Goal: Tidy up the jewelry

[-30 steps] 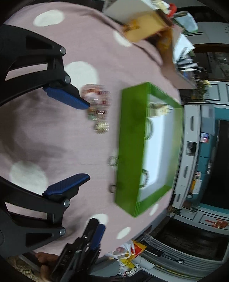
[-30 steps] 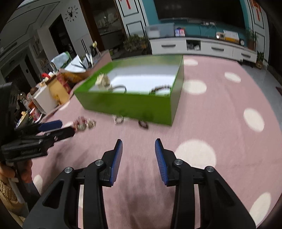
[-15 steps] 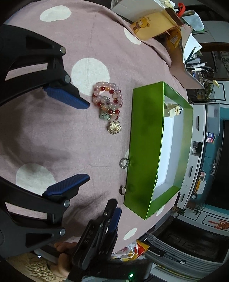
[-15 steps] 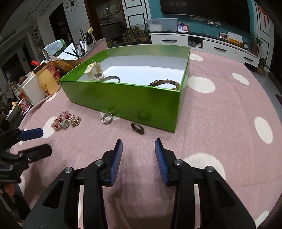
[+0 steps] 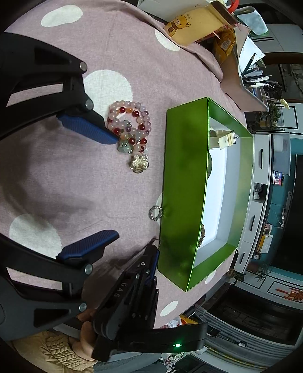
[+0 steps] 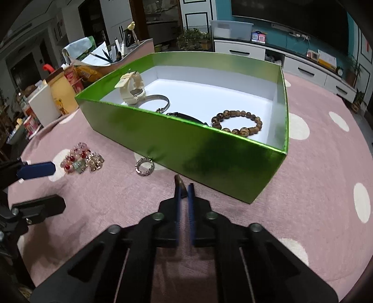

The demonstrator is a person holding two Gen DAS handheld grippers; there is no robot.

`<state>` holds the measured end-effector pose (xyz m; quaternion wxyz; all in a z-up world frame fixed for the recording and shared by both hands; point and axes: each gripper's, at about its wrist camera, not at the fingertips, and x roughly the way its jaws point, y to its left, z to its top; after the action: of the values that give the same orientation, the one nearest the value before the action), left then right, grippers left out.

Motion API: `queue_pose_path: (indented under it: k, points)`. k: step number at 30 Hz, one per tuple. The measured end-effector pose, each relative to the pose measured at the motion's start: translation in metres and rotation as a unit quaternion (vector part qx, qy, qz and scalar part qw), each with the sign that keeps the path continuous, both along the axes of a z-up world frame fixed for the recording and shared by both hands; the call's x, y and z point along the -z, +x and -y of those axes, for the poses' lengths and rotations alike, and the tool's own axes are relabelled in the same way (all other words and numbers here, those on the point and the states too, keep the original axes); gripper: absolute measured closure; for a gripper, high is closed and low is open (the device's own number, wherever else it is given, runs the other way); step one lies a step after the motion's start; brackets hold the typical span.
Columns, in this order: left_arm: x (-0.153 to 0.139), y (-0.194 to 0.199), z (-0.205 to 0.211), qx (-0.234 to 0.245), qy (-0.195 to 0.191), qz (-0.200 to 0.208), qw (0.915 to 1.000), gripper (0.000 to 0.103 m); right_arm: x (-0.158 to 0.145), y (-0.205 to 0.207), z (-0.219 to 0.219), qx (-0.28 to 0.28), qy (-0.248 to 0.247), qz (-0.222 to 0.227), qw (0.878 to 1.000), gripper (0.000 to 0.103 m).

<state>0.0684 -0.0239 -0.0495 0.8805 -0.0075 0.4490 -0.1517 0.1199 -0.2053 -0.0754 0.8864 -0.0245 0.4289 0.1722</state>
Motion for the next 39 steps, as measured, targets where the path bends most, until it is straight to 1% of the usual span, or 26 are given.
queue_pose_path:
  k: [4,10,16,19,21,22,24,26,30,32,35,39]
  points:
    - [-0.001,0.004,0.001,0.002,-0.002,0.001,1.0000,0.026,-0.002,-0.007,0.006,0.007,0.013,0.006,1.000,0.099]
    - [-0.002,0.013,0.009,0.007,0.001,0.005,1.0000,0.026,-0.022,-0.032,0.028,0.039,0.047,0.030,0.998,0.099]
    - [-0.002,0.027,0.030,0.026,0.001,0.009,0.9996,0.030,-0.030,-0.057,0.049,0.069,0.073,0.042,0.994,0.099]
    - [0.003,0.036,0.045,0.037,0.008,0.008,0.9993,0.037,-0.031,-0.066,0.058,0.085,0.085,0.046,0.992,0.099]
    - [0.008,0.043,0.053,0.040,0.013,0.006,0.9991,0.044,-0.031,-0.071,0.064,0.094,0.096,0.048,0.990,0.099]
    - [0.013,0.048,0.058,0.039,0.018,0.002,0.9991,0.046,-0.031,-0.072,0.065,0.097,0.098,0.049,0.989,0.099]
    - [0.021,0.057,0.064,0.034,0.025,-0.006,0.9991,0.055,-0.031,-0.074,0.068,0.100,0.104,0.050,0.988,0.099]
    - [0.027,0.062,0.068,0.031,0.031,-0.009,0.9990,0.059,-0.032,-0.076,0.069,0.100,0.107,0.053,0.988,0.099]
    - [0.033,0.067,0.074,0.025,0.043,-0.007,0.9987,0.068,-0.033,-0.078,0.072,0.101,0.115,0.057,0.987,0.099]
    - [0.034,0.068,0.077,0.024,0.052,0.003,0.9983,0.072,-0.034,-0.079,0.073,0.102,0.118,0.059,0.986,0.099]
    - [0.036,0.067,0.079,0.024,0.061,0.015,0.9978,0.082,-0.034,-0.081,0.074,0.103,0.119,0.059,0.986,0.099]
    - [0.035,0.063,0.074,0.023,0.050,0.011,0.9984,0.083,-0.033,-0.083,0.074,0.105,0.122,0.060,0.985,0.099]
